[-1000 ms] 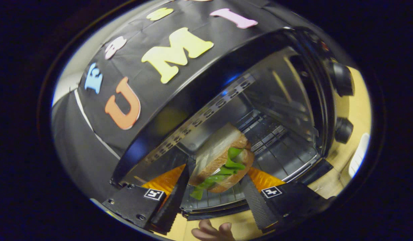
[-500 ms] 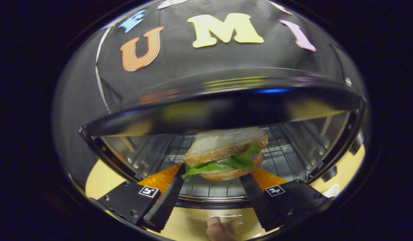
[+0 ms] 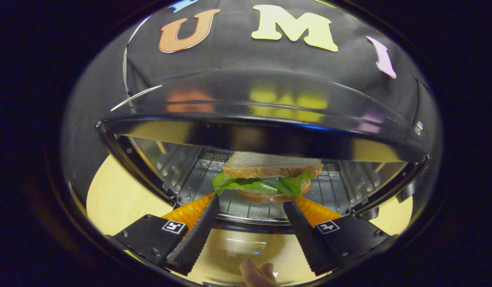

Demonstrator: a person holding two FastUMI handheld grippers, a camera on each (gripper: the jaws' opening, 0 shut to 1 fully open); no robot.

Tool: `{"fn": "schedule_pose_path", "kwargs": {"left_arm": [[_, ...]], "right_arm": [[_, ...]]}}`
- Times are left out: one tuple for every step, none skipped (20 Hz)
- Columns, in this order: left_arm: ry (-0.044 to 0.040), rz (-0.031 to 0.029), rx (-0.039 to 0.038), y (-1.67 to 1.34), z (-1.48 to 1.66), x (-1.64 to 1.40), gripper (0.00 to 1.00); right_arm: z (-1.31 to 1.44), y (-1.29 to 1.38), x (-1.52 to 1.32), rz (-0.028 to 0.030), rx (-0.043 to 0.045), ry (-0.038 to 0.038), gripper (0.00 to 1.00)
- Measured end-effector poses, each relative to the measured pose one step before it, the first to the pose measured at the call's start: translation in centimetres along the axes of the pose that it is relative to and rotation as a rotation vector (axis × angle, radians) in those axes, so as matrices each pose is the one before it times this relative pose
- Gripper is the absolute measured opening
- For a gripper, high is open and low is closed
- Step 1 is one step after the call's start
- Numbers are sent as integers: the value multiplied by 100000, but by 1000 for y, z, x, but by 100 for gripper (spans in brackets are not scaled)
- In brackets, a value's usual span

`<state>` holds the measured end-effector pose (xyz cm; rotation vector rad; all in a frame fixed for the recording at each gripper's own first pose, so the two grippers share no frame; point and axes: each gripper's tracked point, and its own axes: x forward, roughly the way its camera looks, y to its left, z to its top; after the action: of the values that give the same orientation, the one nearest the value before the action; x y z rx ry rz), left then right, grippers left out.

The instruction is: Open the electric oven with the left hand, put the food in, and close the electric oven.

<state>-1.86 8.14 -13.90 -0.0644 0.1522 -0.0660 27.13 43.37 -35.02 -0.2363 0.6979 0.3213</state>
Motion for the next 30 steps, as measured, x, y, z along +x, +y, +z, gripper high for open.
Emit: {"fn": "schedule_pose_path", "kwargs": {"left_arm": [[327, 384, -201, 130, -244, -85, 95], [375, 293, -221, 83, -86, 6, 95], [197, 253, -82, -8, 23, 13, 95], [249, 351, 114, 68, -155, 149, 95], [58, 457, 311, 86, -15, 125, 94], [63, 345, 365, 65, -82, -49, 94], [100, 250, 285, -16, -10, 72, 94], [235, 86, 123, -33, -163, -77, 94], [62, -187, 33, -173, -44, 98, 94], [-36, -277, 69, -144, 90, -29, 94], [-184, -361, 174, -213, 82, 39, 94], [16, -331, 359, -247, 92, 151, 94], [-113, 111, 535, -69, -42, 117, 94], [-147, 352, 339, 3, 141, 61, 94], [153, 57, 69, -38, -31, 50, 94], [-109, -146, -98, -194, 85, 39, 94], [66, 28, -211, -129, -11, 204, 94], [445, -78, -139, -161, -133, 117, 94], [202, -112, 80, -384, 25, 217, 94], [334, -48, 94, -262, -89, 191, 94], [509, -253, 93, -275, -227, 376, 94], [726, -370, 154, -398, -259, 412, 94], [892, 51, -35, -248, -352, 405, 94], [755, -68, -245, -462, -386, 523, 94], [1307, -672, -329, -700, -450, 517, 94], [1216, -1004, 56, -818, -481, 543, 94], [944, -969, 470, -640, -458, 297, 94], [1146, -1338, 720, -882, -595, 665, 94], [1854, -932, 218, -573, -827, 623, 94], [1967, -1063, 195, -794, -745, 578, 94]], "right_arm": [[-56, -75, -324, 288, -122, 892, 100], [-105, -118, -425, 577, 472, 871, 100], [-186, -41, -397, 665, 798, 947, 96], [-327, 31, -568, 1682, 1009, 1450, 100], [-464, 6, -520, 1174, 1878, 1559, 100], [-273, -270, -536, 527, 1875, 559, 100], [-1, -200, -770, 579, 1283, -1013, 100], [234, -294, -773, 650, 455, -1867, 100], [84, -452, -863, 24, 422, -1967, 100], [212, -327, -1254, 1219, 634, -2318, 100], [155, 7, -1405, 1764, 762, -2980, 100], [319, -189, -1582, 1286, 633, -2893, 100], [351, -300, -1713, 1176, 421, -3483, 100], [498, -418, -1737, 184, 140, -3652, 100], [571, -515, -1754, 318, 241, -3903, 100], [573, -541, -1709, 3, 151, -3899, 100], [615, -550, -1831, -149, 329, -4106, 100], [833, -641, -1752, -239, -118, -4081, 100], [747, -993, -1378, -835, -245, -3908, 90], [1351, -1078, -1557, -1143, -343, -4192, 100], [1077, -884, -1498, -1211, -684, -4132, 90], [1287, -1087, -1316, -1505, -602, -4167, 89], [1093, -969, -1560, -1085, 230, -3739, 89], [1223, -914, -1378, -557, 432, -3560, 89], [977, -821, -1326, -190, 364, -2618, 89], [1026, -890, -1361, -435, 648, -2710, 90], [862, -833, -1189, -584, 28, -2424, 100], [1118, -999, -1060, -1133, -776, -3135, 89], [912, -1023, -1049, -1157, -1232, -2330, 100], [664, -1047, -964, -1371, -954, -1007, 89]]}}
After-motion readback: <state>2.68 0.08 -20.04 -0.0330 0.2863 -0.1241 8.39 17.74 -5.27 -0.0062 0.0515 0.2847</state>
